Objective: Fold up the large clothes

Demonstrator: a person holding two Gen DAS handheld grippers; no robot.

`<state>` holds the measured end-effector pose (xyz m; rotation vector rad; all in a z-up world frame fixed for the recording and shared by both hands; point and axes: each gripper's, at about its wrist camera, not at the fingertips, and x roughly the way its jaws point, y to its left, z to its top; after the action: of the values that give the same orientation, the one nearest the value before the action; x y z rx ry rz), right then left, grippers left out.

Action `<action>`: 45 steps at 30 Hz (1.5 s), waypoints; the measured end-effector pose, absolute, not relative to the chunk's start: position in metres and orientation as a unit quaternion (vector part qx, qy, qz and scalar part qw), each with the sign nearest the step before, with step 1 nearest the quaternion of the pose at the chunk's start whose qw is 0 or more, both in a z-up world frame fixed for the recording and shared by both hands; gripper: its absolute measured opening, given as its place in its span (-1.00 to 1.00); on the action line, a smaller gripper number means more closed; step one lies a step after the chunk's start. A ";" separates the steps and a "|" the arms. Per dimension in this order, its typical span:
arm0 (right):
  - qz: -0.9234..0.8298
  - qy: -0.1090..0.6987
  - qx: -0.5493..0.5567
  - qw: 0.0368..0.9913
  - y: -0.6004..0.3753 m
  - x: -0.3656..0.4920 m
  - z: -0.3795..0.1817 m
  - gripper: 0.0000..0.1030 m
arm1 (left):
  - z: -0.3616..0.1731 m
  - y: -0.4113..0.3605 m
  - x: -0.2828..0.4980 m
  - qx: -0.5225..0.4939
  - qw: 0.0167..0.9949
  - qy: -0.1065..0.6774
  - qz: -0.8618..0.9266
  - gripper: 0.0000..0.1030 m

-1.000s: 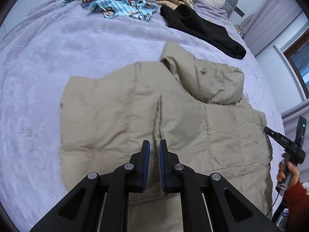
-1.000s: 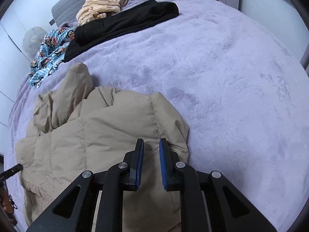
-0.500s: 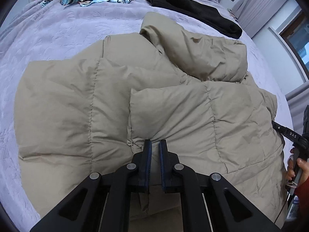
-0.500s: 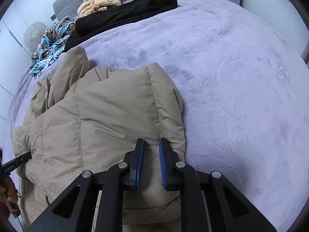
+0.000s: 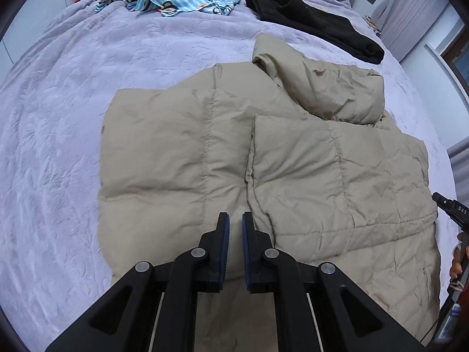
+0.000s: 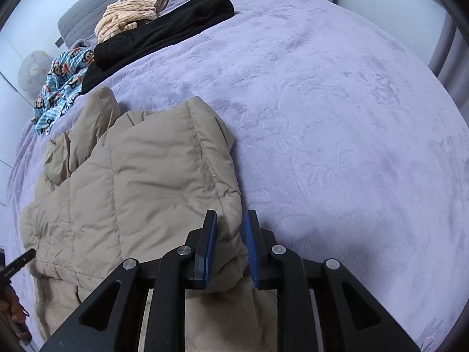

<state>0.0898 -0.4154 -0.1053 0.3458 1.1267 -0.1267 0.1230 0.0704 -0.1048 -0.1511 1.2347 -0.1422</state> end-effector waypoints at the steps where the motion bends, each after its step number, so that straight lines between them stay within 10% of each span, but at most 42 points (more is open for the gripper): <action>1: -0.059 0.532 0.168 0.828 -0.415 0.085 -0.102 -0.57 | -0.101 0.072 0.118 -0.069 0.810 0.579 -0.062 -0.80; 8: -0.028 0.555 0.188 0.810 -0.385 0.047 -0.085 -0.09 | -0.083 0.081 0.079 -0.064 0.805 0.588 -0.045 -0.80; 27: 0.013 0.599 0.230 0.767 -0.324 -0.032 -0.062 0.25 | -0.069 0.088 -0.001 -0.060 0.764 0.640 -0.056 -0.79; 28: 0.013 0.599 0.231 0.766 -0.323 -0.034 -0.061 0.25 | -0.068 0.087 -0.003 -0.058 0.763 0.641 -0.056 -0.58; 29: 0.013 0.600 0.234 0.765 -0.323 -0.035 -0.060 0.25 | -0.066 0.088 -0.006 -0.057 0.763 0.642 -0.054 0.42; 30: 0.012 0.600 0.237 0.764 -0.322 -0.037 -0.059 0.26 | -0.063 0.089 -0.010 -0.059 0.767 0.637 -0.047 0.89; 31: 0.013 0.601 0.240 0.762 -0.320 -0.040 -0.058 0.28 | -0.056 0.090 -0.013 -0.059 0.779 0.623 -0.041 0.99; 45: 0.038 0.597 0.323 0.734 -0.311 -0.071 -0.056 0.78 | -0.055 0.097 -0.031 -0.044 0.768 0.638 -0.033 0.99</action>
<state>-0.0710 -0.3115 -0.0557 0.7093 1.3126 0.0836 -0.0314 0.0974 -0.0551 -0.0961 1.3837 -0.0726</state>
